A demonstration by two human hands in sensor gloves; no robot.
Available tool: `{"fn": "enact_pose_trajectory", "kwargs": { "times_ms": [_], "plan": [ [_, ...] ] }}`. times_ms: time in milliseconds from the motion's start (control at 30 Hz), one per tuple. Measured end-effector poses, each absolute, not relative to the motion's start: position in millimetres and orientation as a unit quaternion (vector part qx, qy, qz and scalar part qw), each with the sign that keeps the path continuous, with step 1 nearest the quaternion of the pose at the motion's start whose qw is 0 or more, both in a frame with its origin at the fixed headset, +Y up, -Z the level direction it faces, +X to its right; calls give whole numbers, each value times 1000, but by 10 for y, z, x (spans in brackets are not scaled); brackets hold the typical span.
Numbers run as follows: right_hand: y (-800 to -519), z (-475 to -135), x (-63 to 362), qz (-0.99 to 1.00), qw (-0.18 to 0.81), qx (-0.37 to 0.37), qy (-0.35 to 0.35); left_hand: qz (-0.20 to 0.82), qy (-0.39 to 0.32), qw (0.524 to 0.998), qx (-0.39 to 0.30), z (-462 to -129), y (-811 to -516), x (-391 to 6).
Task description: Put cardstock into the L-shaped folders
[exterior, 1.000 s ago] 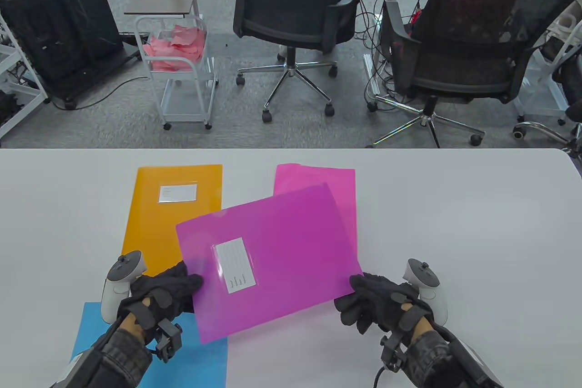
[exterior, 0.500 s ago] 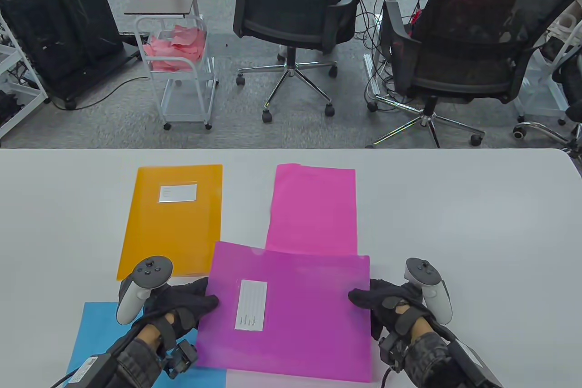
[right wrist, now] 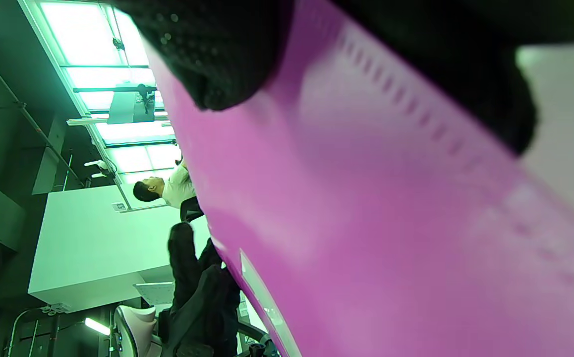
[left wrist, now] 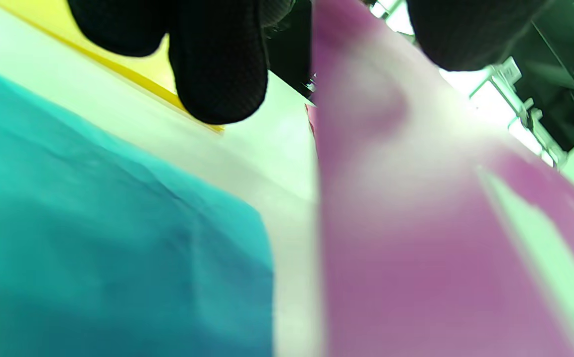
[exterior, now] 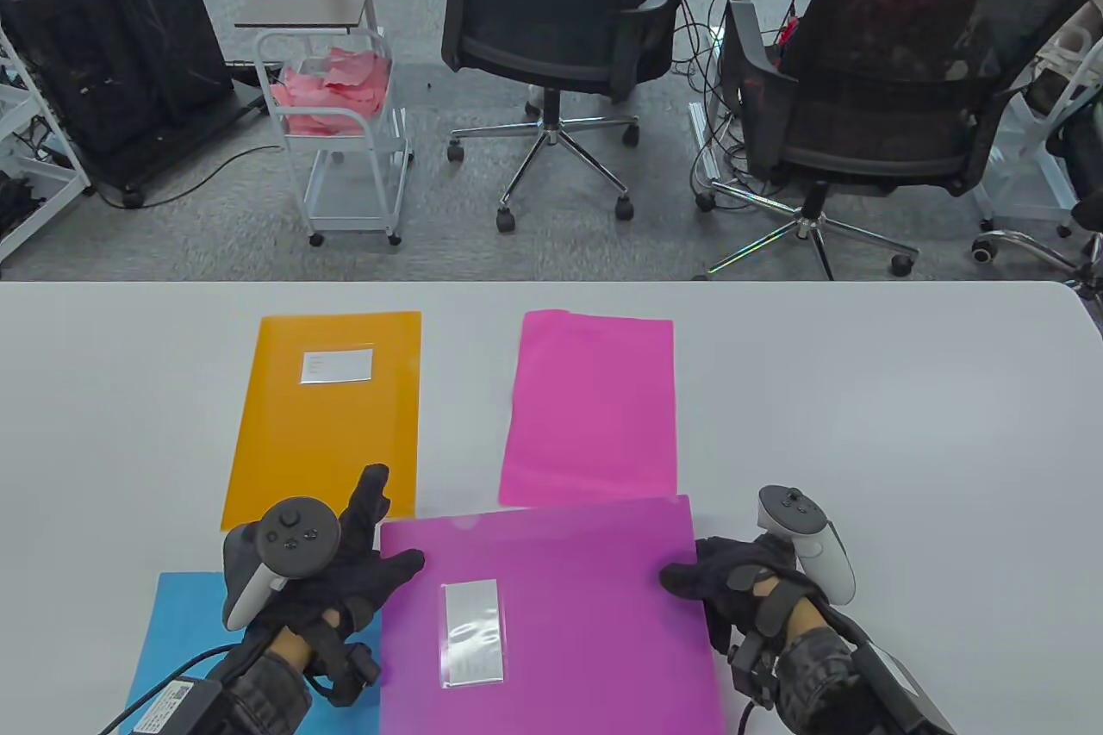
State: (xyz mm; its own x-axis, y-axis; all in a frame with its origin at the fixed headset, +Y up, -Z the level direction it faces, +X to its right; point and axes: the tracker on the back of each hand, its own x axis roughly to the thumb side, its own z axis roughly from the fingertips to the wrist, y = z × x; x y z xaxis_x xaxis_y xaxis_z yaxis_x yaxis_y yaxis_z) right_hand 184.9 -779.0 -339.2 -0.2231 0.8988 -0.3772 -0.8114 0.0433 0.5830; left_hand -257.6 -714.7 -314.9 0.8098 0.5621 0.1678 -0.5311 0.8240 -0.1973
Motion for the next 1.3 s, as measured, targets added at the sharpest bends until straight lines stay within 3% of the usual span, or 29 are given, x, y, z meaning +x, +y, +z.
{"fn": "enact_pose_trajectory", "kwargs": {
  "times_ms": [400, 800, 900, 1067, 1300],
  "plan": [
    [-7799, -3374, 1911, 686, 628, 29, 367, 144, -151, 977, 36, -3046, -7030, -2368],
    [-7776, -3353, 1920, 683, 631, 18, 367, 101, -171, 979, 35, -3009, -7053, -2255],
    [-7772, -3351, 1929, 686, 630, 16, 365, 127, -172, 976, 39, -3002, -7051, -2261],
    [-7778, -3349, 1940, 682, 634, 13, 363, 226, -163, 953, 116, -2959, -6915, -2312],
    [-7802, -3335, 1925, 698, 611, 4, 374, 387, -98, 915, 59, -2996, -6950, -2422]
  ]
}}
